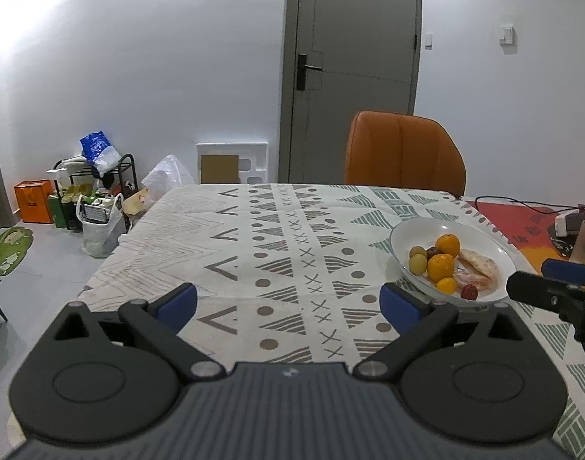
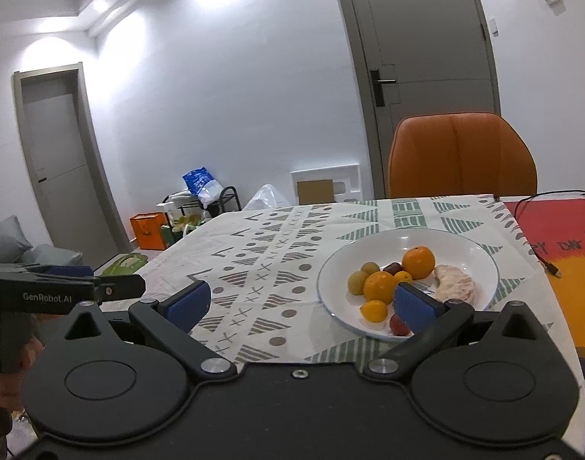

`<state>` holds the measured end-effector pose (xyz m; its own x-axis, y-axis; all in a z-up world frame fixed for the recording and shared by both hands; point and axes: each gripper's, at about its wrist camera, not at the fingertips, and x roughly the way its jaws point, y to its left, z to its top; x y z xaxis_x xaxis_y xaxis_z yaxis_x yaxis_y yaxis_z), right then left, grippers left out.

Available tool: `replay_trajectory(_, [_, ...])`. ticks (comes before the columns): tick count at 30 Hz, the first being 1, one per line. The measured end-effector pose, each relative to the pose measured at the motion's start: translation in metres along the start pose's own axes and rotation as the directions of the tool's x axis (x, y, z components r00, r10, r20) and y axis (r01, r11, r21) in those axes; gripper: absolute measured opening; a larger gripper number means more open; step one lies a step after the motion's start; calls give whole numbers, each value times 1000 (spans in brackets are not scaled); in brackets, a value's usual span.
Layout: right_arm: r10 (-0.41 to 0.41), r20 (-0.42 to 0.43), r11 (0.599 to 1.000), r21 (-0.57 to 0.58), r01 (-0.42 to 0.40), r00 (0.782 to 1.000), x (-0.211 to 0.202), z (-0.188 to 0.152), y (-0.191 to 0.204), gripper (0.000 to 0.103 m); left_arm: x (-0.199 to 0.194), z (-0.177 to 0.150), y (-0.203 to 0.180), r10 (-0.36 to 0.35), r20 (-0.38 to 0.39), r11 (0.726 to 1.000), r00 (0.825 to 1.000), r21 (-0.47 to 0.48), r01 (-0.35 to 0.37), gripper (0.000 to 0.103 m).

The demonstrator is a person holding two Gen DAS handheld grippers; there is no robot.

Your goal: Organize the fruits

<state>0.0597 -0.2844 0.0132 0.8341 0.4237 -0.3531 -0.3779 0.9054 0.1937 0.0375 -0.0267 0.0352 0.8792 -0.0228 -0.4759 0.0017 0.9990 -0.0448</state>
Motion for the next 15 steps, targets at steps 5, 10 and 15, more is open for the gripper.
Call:
replay_trajectory(5, [9, 5, 1000, -21, -9, 1000, -8, -1, 9, 103, -14, -2, 6, 5, 14, 1000, 1000, -4, -5, 101])
replay_trajectory(10, [-2, 15, 1000, -5, 2, 1000, -15, -3, 12, 103, -26, -8, 11, 15, 15, 1000, 1000, 1, -15, 101])
replay_trajectory(15, [-15, 5, 1000, 2, 15, 1000, -21, -8, 16, 103, -39, -13, 20, 37, 27, 999, 999, -12, -36, 101])
